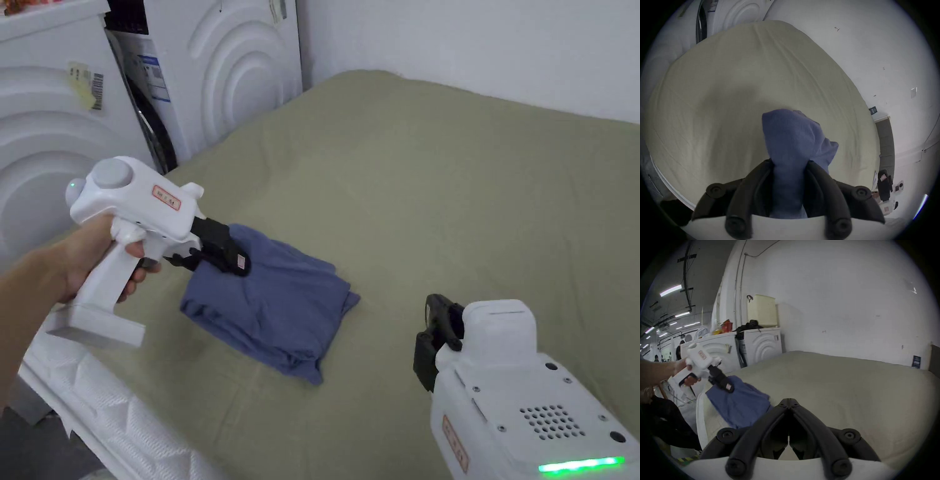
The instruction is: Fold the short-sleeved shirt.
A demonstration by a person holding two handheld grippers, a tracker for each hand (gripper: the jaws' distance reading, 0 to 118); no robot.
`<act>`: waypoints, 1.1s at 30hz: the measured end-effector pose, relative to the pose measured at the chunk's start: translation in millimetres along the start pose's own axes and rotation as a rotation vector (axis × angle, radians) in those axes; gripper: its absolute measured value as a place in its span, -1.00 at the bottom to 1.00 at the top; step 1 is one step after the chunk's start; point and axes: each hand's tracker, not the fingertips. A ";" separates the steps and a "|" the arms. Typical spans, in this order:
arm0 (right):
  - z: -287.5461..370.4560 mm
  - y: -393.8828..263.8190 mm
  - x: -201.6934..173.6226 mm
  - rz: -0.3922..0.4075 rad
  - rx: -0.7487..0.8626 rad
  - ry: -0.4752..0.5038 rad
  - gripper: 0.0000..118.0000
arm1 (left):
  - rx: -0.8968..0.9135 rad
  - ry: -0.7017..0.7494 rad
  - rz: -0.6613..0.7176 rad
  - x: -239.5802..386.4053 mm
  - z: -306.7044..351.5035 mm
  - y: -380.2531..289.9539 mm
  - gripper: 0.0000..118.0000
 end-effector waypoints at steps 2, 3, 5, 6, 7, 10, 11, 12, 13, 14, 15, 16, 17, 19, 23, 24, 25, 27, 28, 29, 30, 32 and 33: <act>-2.3 -1.4 -1.1 -0.003 -0.002 0.009 -1.00 | 0.002 0.012 -0.006 5.9 -3.7 0.6 -0.54; -3.7 -1.6 -0.4 -0.005 -0.012 0.018 -1.00 | -0.008 0.013 -0.017 7.2 -5.7 4.1 -0.54; -3.8 -2.9 0.2 0.004 -0.019 0.020 -1.00 | -0.024 0.042 -0.043 8.6 -8.1 8.9 -0.54; -3.0 -3.3 1.7 0.008 -0.024 0.023 -1.00 | -0.021 0.063 -0.075 11.0 -7.9 9.7 -0.47; -1.1 -4.1 3.3 0.008 -0.024 0.021 -1.00 | -0.016 0.065 -0.087 13.5 -7.1 9.8 -0.18; 5.3 -3.8 9.4 0.001 -0.035 0.020 -1.00 | 0.068 0.187 -0.143 31.8 3.0 -0.9 1.00; 8.7 -3.6 11.8 -0.002 -0.035 0.021 -1.00 | 0.102 0.194 -0.155 35.0 9.6 -2.9 0.98; 13.0 -3.0 14.1 -0.004 -0.034 0.013 -1.00 | 0.166 0.142 -0.154 38.1 21.6 -3.4 0.95; 18.4 -1.3 17.6 -0.010 -0.033 0.007 -1.00 | 0.192 0.158 -0.138 42.1 29.8 -8.2 0.93; 23.3 0.8 21.1 -0.020 -0.034 0.008 -1.00 | 0.206 0.164 -0.142 49.2 35.6 -12.1 0.92; 30.2 3.2 25.1 -0.028 -0.032 0.006 -1.00 | 0.237 0.143 -0.163 58.6 41.7 -18.1 0.91; 38.2 5.6 29.1 -0.035 -0.023 0.000 -1.00 | 0.263 0.116 -0.169 71.0 45.6 -25.8 0.88; 45.7 9.2 33.5 -0.040 -0.019 -0.009 -1.00 | 0.276 0.077 -0.178 77.3 49.0 -30.2 0.77; 66.1 17.1 47.5 -0.050 -0.006 -0.025 -1.00 | 0.318 0.003 -0.208 111.0 44.8 -53.6 0.32; 117.6 35.1 87.5 -0.060 0.002 -0.103 -1.00 | 0.381 -0.050 -0.309 186.6 16.8 -105.7 -0.87; 133.3 40.0 100.0 -0.076 -0.008 -0.151 -1.00 | 0.362 -0.096 -0.321 210.7 9.6 -121.9 -0.87; 150.7 46.1 113.6 -0.076 -0.034 -0.206 -1.00 | 0.384 -0.125 -0.343 250.6 1.5 -153.6 -0.87; 186.0 53.7 141.8 -0.105 -0.022 -0.255 -1.00 | 0.398 -0.108 -0.436 308.3 -9.4 -191.8 -0.87; 207.8 59.6 155.2 -0.113 -0.015 -0.298 -1.00 | 0.470 -0.071 -0.462 338.2 -13.7 -213.5 -0.87; 228.6 63.0 167.8 -0.119 0.000 -0.341 -1.00 | 0.494 -0.060 -0.497 369.7 -20.3 -233.3 -0.87; 246.7 65.1 178.6 -0.115 0.013 -0.373 -1.00 | 0.533 -0.035 -0.518 392.9 -23.8 -249.8 -0.87; 281.6 65.8 197.5 -0.060 0.011 -0.457 -1.00 | 0.622 -0.038 -0.533 431.8 -29.0 -282.0 -0.87; 300.2 64.4 206.1 -0.035 0.015 -0.492 -1.00 | 0.640 -0.039 -0.552 456.1 -30.9 -296.6 -0.87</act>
